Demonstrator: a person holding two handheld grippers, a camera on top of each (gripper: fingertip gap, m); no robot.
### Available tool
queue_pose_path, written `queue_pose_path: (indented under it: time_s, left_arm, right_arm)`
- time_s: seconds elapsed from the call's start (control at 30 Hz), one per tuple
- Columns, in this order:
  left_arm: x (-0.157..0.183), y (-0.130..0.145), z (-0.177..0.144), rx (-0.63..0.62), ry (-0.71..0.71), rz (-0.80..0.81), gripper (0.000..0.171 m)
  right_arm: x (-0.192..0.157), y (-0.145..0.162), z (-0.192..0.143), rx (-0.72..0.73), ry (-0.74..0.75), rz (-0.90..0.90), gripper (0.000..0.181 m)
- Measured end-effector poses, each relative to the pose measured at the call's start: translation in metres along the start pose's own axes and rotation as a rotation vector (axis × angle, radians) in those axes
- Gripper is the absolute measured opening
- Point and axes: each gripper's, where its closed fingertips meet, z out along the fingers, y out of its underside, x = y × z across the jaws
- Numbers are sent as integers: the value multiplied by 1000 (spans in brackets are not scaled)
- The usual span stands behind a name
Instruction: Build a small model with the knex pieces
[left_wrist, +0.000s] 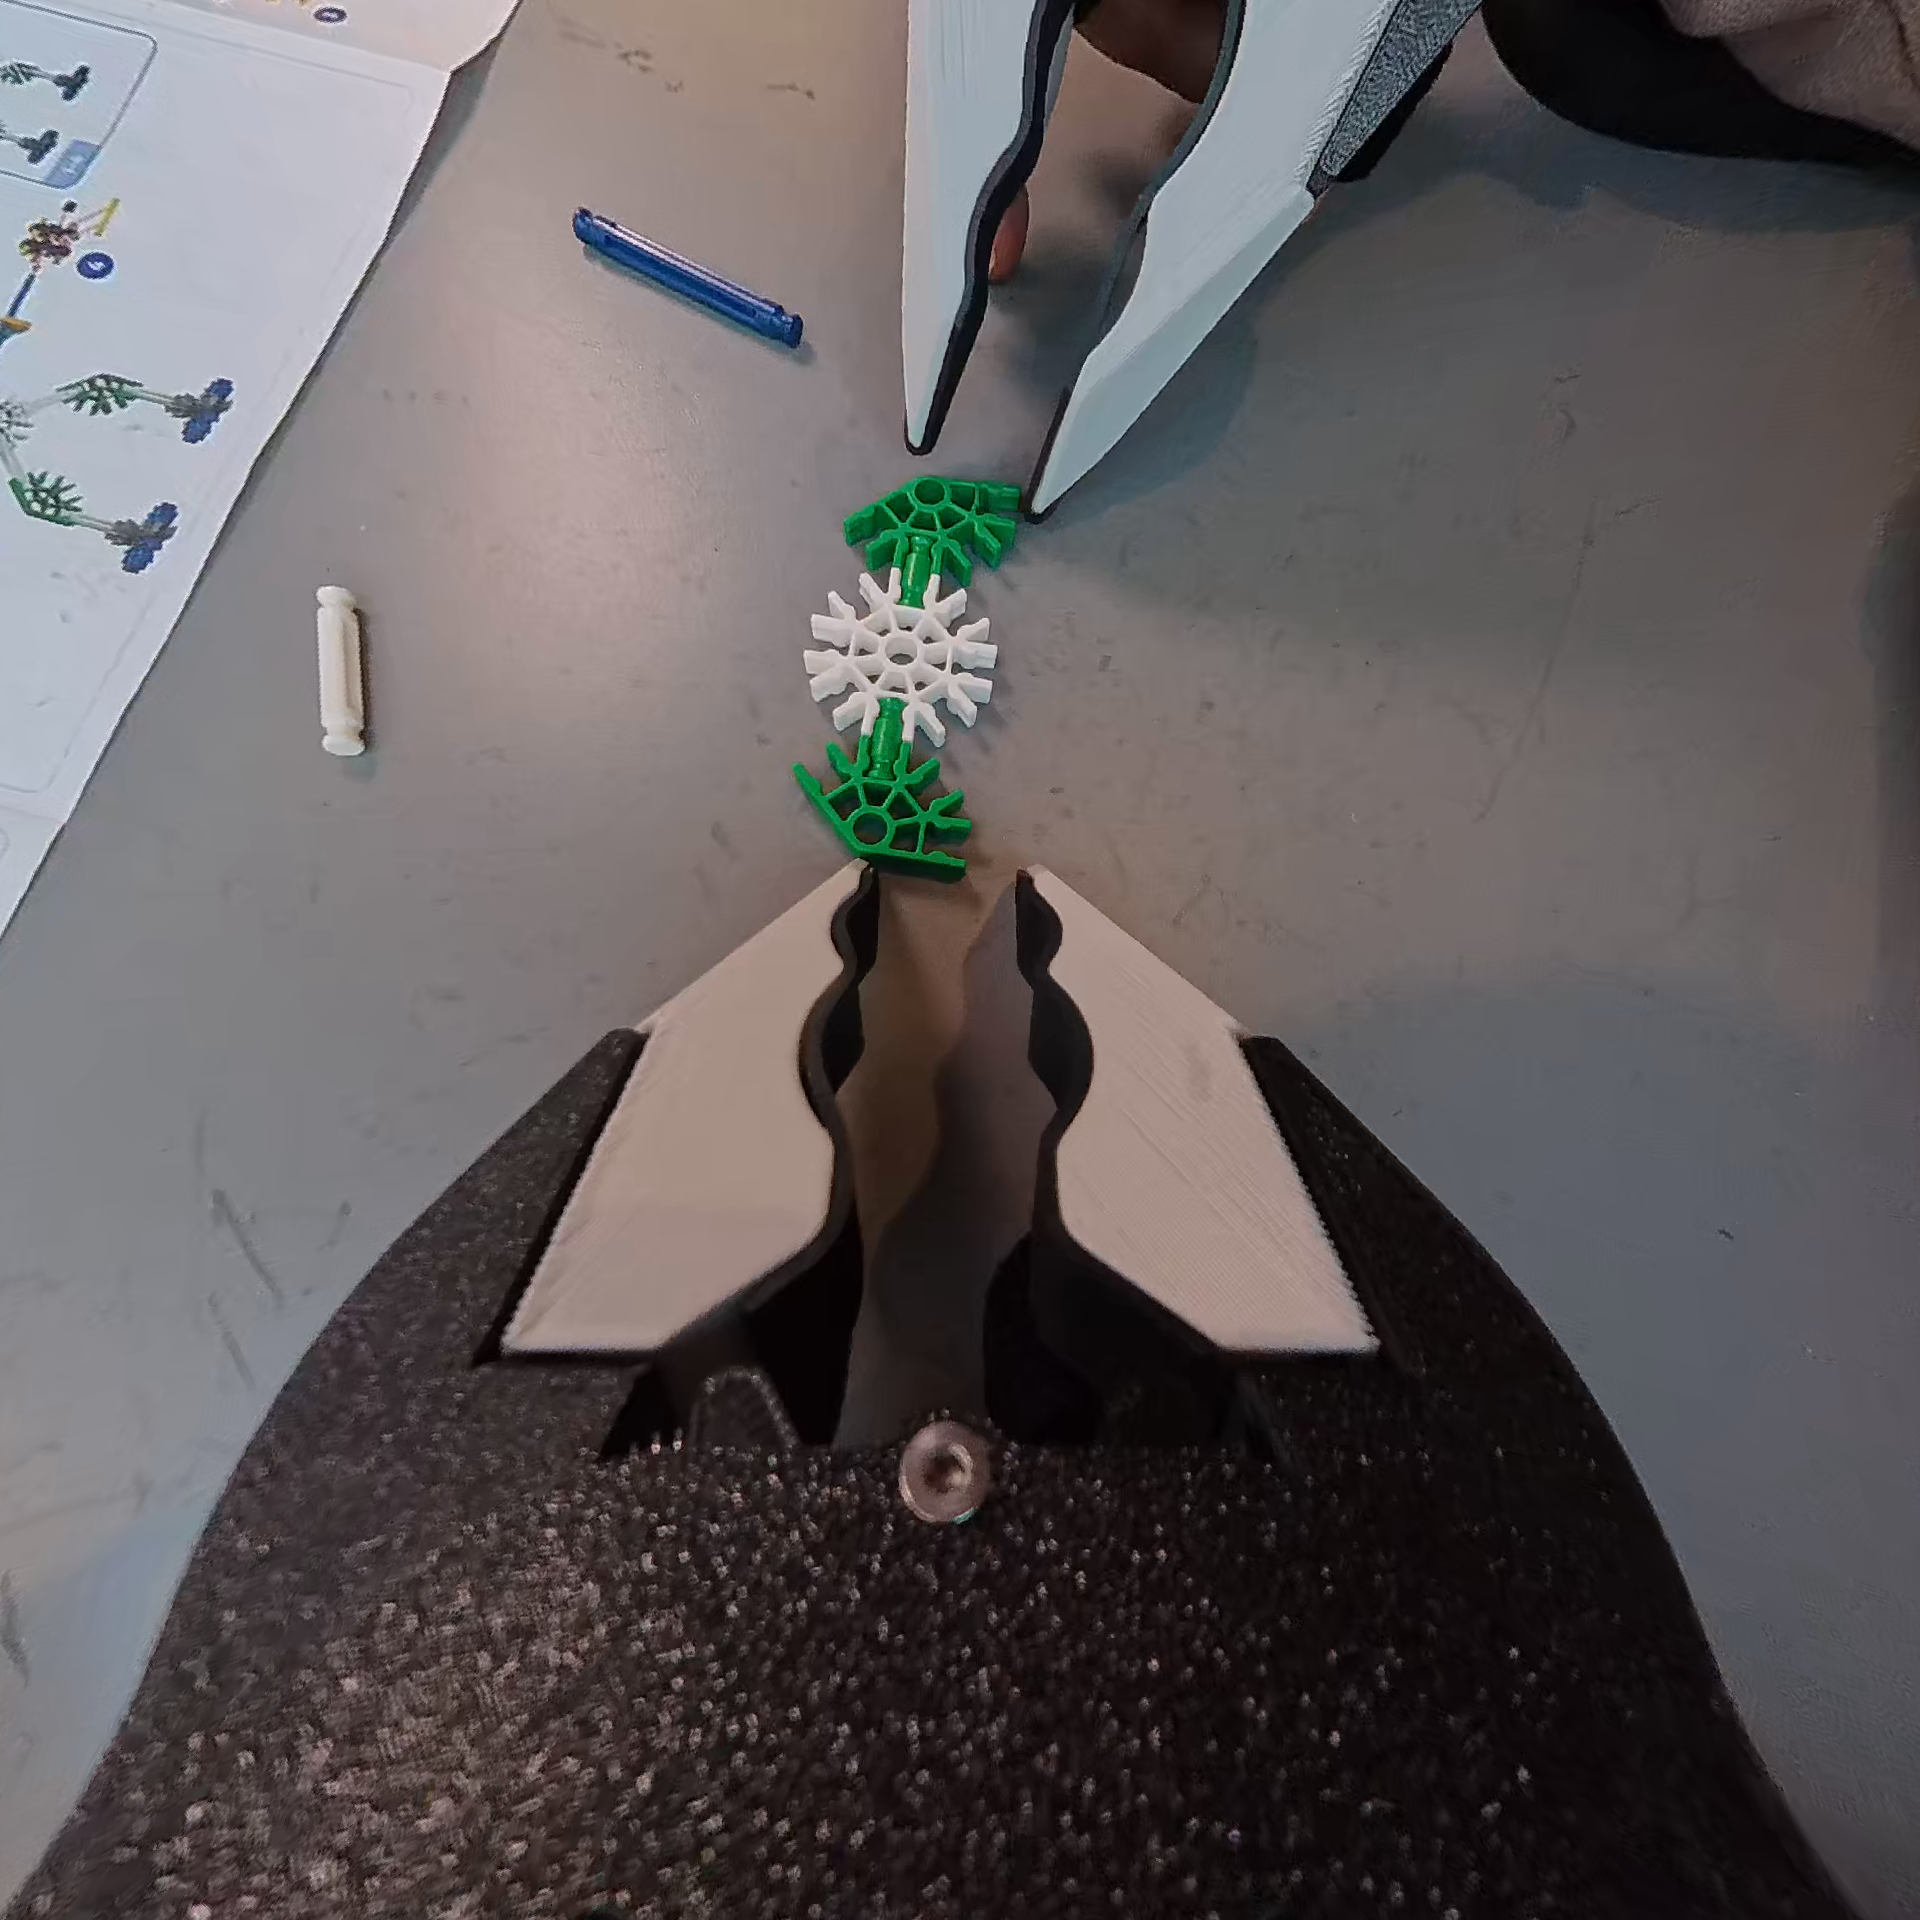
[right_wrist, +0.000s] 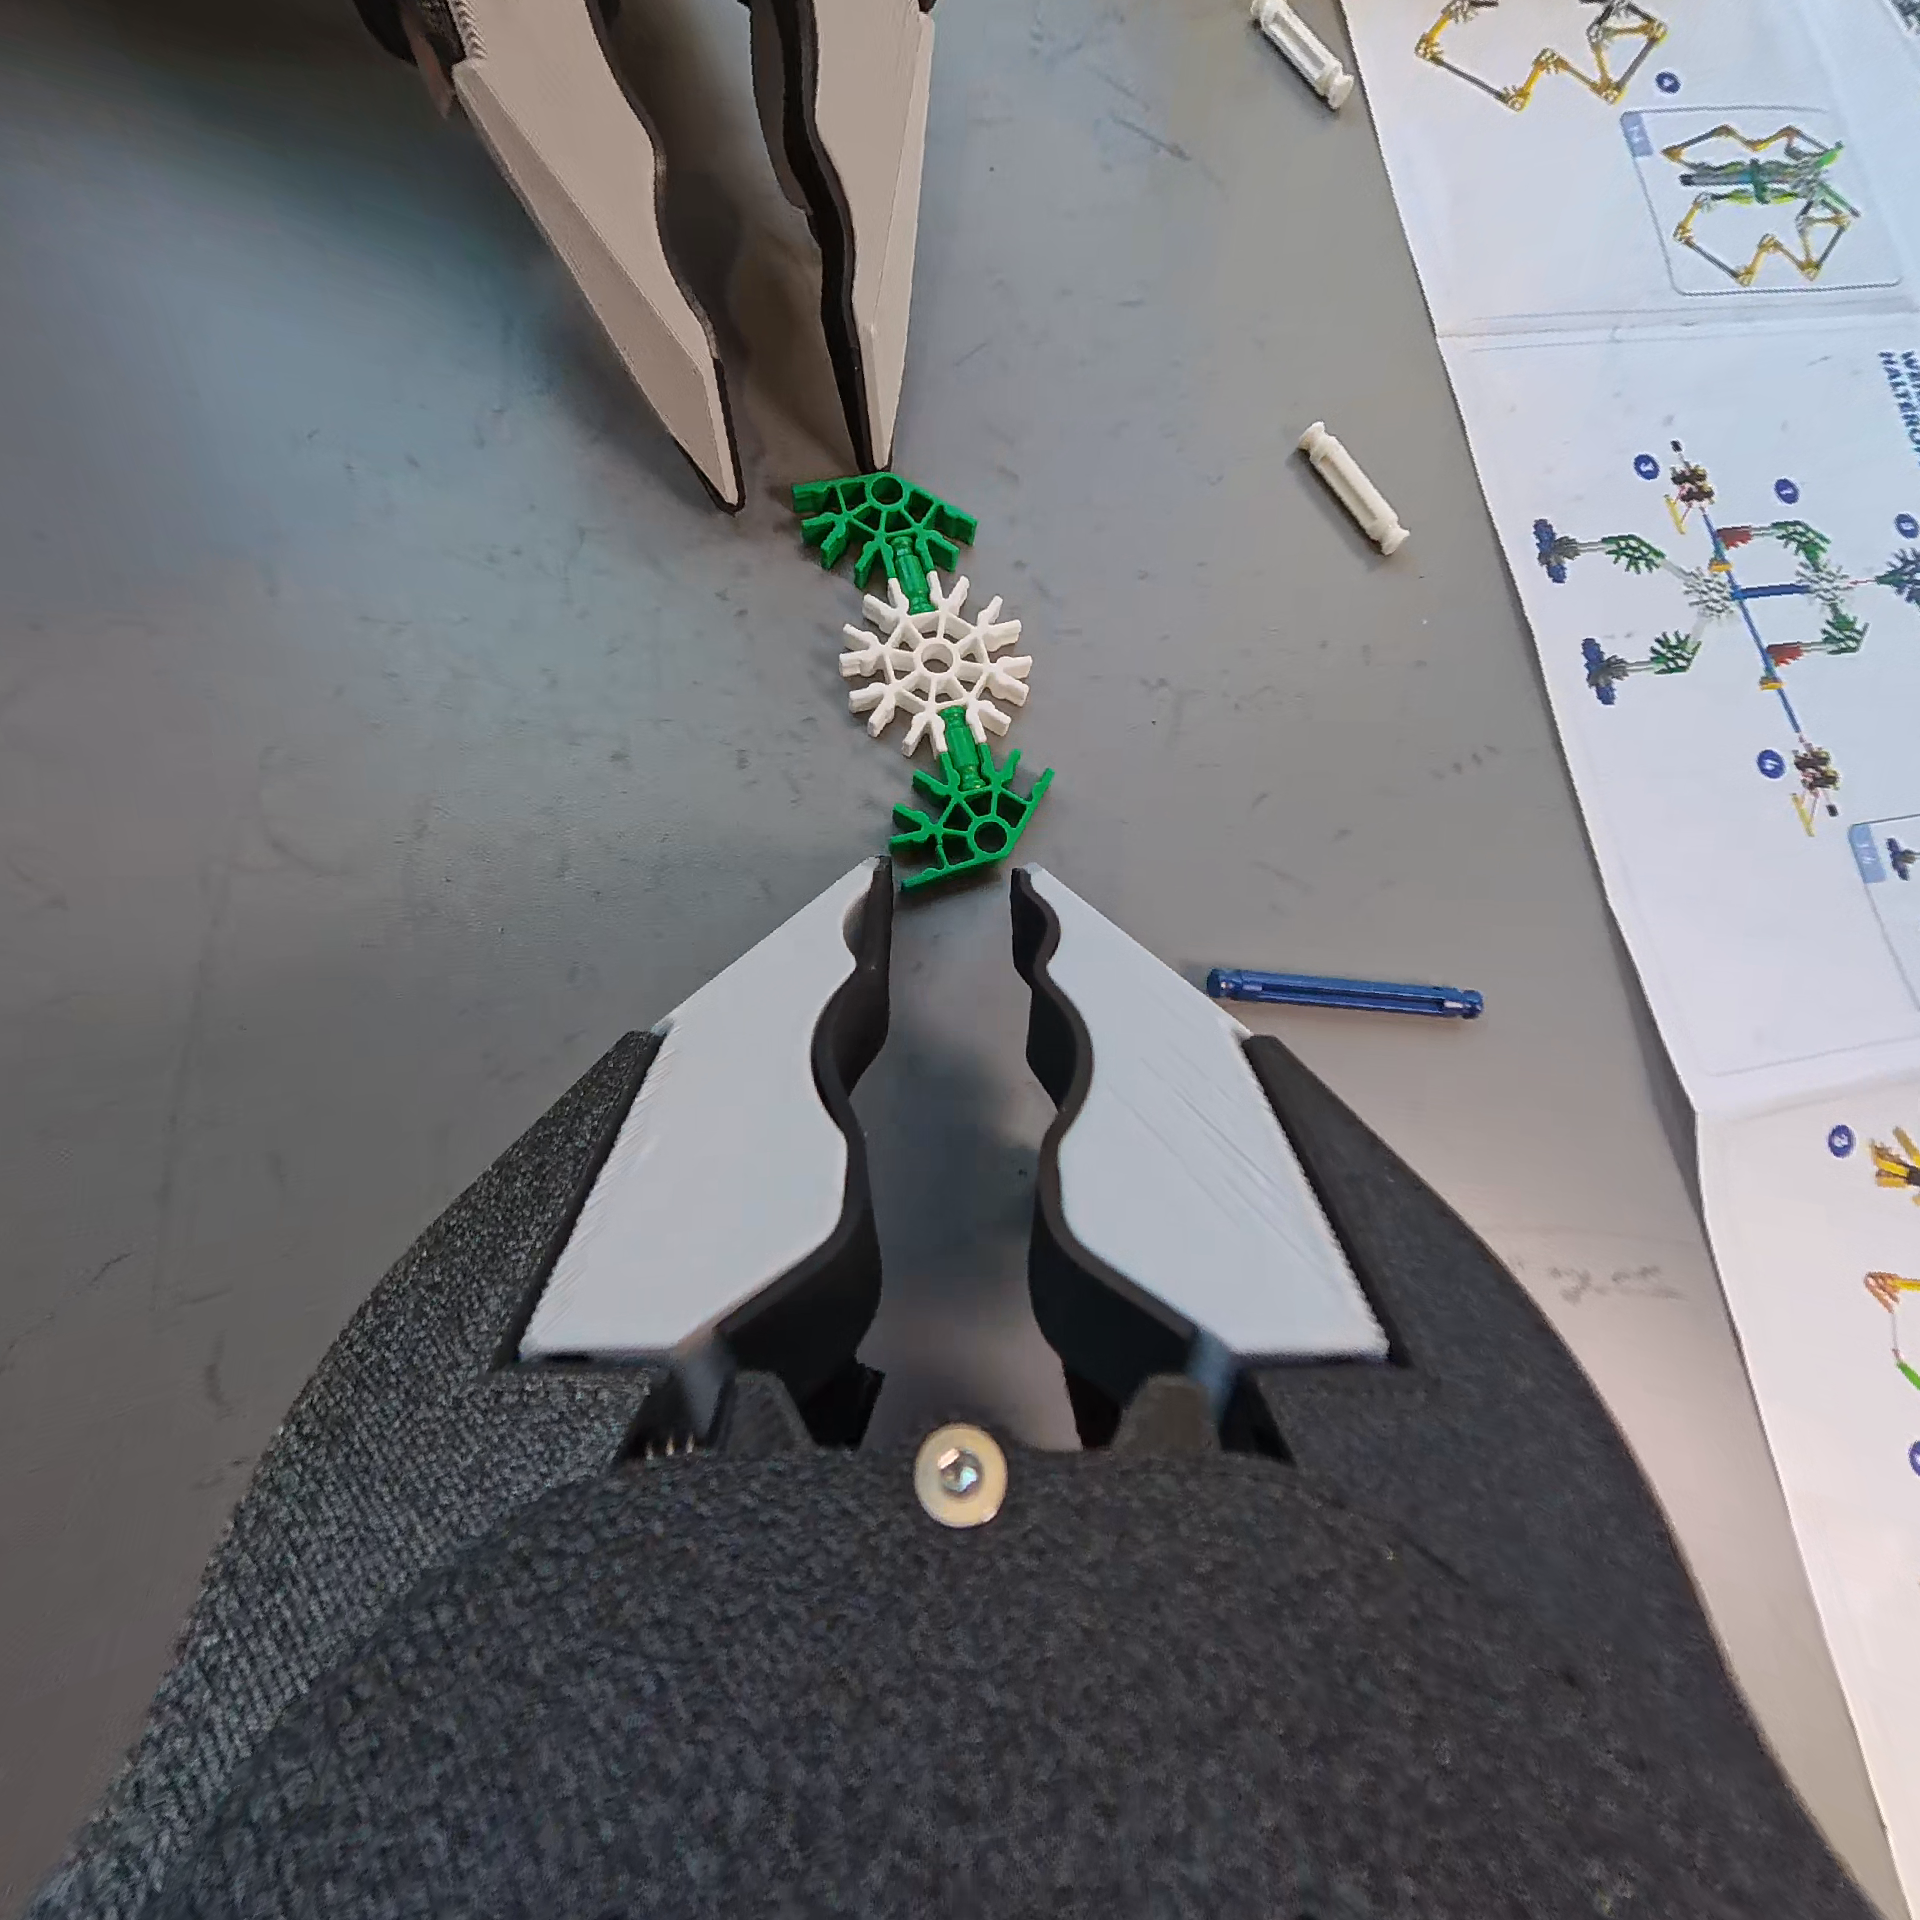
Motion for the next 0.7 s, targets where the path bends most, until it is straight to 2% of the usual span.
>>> queue_pose_path:
  time_s: [0.2, 0.4, 0.5, 0.63, 0.7]
  left_arm:
    - [-3, 1, -1, -1, -12, -13, 21]
    - [-7, 2, -6, -1, -12, -26, 18]
    - [-29, -2, -18, 42, -98, -60, 20]
    - [-80, -11, -31, 154, -282, -221, 21]
    - [-102, -10, -28, 154, -356, -259, 23]
  right_arm:
    - [-8, -4, 1, 16, -23, -32, 10]
    - [-14, -5, -1, 32, -49, -34, 12]
    - [-6, -12, -9, 107, -49, 28, 22]
    - [14, -24, -20, 225, 0, 103, 24]
    - [21, -29, -23, 258, 28, 117, 24]
